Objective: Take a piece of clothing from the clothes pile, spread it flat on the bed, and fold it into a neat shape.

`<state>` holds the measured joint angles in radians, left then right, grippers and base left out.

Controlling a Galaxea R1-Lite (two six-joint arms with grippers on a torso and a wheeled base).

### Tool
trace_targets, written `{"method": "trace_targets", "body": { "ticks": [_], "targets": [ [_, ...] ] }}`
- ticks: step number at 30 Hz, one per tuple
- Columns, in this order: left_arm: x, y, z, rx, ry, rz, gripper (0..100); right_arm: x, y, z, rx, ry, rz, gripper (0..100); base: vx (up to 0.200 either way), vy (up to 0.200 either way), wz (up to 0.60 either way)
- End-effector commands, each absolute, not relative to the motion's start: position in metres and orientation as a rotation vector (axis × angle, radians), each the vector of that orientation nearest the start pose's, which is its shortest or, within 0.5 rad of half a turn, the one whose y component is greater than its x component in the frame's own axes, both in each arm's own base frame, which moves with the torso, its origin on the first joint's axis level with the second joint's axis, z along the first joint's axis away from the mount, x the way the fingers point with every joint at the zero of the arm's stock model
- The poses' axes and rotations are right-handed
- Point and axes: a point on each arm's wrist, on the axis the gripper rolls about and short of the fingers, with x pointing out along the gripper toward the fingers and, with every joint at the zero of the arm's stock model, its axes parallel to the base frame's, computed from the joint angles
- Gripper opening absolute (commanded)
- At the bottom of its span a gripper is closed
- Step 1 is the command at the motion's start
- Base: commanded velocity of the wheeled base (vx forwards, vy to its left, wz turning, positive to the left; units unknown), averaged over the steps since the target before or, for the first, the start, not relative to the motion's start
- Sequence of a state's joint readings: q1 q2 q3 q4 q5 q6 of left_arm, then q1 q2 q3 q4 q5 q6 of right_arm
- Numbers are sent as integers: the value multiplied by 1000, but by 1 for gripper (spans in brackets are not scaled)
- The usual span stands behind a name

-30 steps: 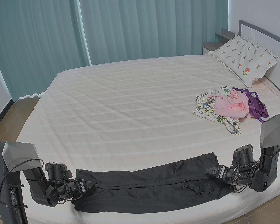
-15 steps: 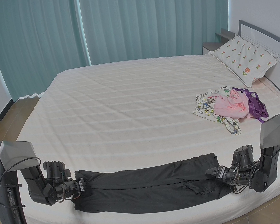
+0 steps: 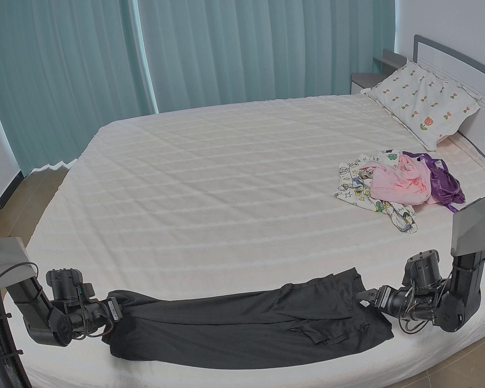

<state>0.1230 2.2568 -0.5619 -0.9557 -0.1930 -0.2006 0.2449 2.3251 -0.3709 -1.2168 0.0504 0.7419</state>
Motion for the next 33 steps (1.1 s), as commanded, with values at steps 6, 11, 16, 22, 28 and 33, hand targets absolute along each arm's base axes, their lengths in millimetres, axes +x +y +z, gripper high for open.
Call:
{"method": "trace_targets", "body": {
  "ticks": [6,11,16,22,28,33],
  "targets": [
    [307,58,24,-348,697,63,0,281,64,-40,644,789,-19,100,0,0,0],
    [301,42,28,-344,717,36,0,281,64,-38,646,782,-14,100,0,0,0],
    [302,19,35,-348,704,51,0,281,64,-38,648,783,-17,100,0,0,0],
    [300,-6,35,-323,730,61,0,281,65,-38,647,784,-14,100,0,-100,0],
    [296,-33,38,-329,740,44,0,281,64,-40,648,787,-17,100,0,-200,0],
    [294,-51,37,-294,759,39,0,281,64,-41,647,790,-18,100,0,-200,0]
  ]
}}
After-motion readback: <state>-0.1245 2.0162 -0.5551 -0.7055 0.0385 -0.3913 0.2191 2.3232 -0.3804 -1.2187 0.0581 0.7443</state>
